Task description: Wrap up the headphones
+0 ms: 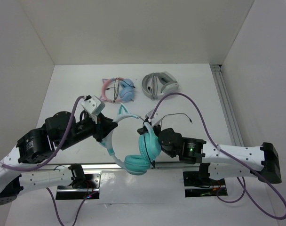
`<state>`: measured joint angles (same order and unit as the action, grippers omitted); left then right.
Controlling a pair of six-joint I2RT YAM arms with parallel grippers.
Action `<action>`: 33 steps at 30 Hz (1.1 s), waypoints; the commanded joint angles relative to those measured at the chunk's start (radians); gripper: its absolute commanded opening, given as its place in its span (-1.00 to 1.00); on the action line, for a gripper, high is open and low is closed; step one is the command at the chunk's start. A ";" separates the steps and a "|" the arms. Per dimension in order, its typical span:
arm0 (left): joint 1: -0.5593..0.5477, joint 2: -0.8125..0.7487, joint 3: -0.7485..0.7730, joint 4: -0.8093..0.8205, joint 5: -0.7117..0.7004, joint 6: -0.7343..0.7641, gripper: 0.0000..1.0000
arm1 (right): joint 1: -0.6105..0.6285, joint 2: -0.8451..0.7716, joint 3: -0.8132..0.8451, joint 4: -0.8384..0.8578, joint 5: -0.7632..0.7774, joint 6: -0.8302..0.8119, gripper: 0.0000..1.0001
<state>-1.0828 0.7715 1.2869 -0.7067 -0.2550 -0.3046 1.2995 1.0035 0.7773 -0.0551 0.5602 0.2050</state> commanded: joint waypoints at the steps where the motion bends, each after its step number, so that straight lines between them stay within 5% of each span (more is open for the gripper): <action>1: -0.003 -0.040 0.032 0.317 0.060 -0.159 -1.00 | -0.019 0.050 -0.074 0.248 -0.226 -0.052 -0.82; 4: -0.003 -0.040 0.012 0.348 0.016 -0.183 -1.00 | -0.037 0.089 -0.119 0.387 -0.298 -0.052 -0.59; 13: -0.003 -0.078 -0.029 0.357 -0.072 -0.220 -1.00 | -0.098 0.159 -0.131 0.524 -0.371 -0.030 -0.41; 20: -0.003 -0.120 -0.029 0.366 -0.194 -0.292 -1.00 | -0.178 0.198 -0.222 0.676 -0.471 0.014 -0.41; 27: -0.003 -0.172 -0.051 0.357 -0.464 -0.412 -1.00 | -0.190 0.268 -0.315 0.810 -0.516 0.085 -0.41; 33: -0.003 -0.172 -0.038 0.302 -0.645 -0.456 -1.00 | -0.076 0.290 -0.363 0.896 -0.450 0.108 -0.86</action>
<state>-1.0843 0.6064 1.2224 -0.4900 -0.7525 -0.6811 1.1603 1.2858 0.4187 0.7029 0.0757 0.2977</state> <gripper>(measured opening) 0.230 0.115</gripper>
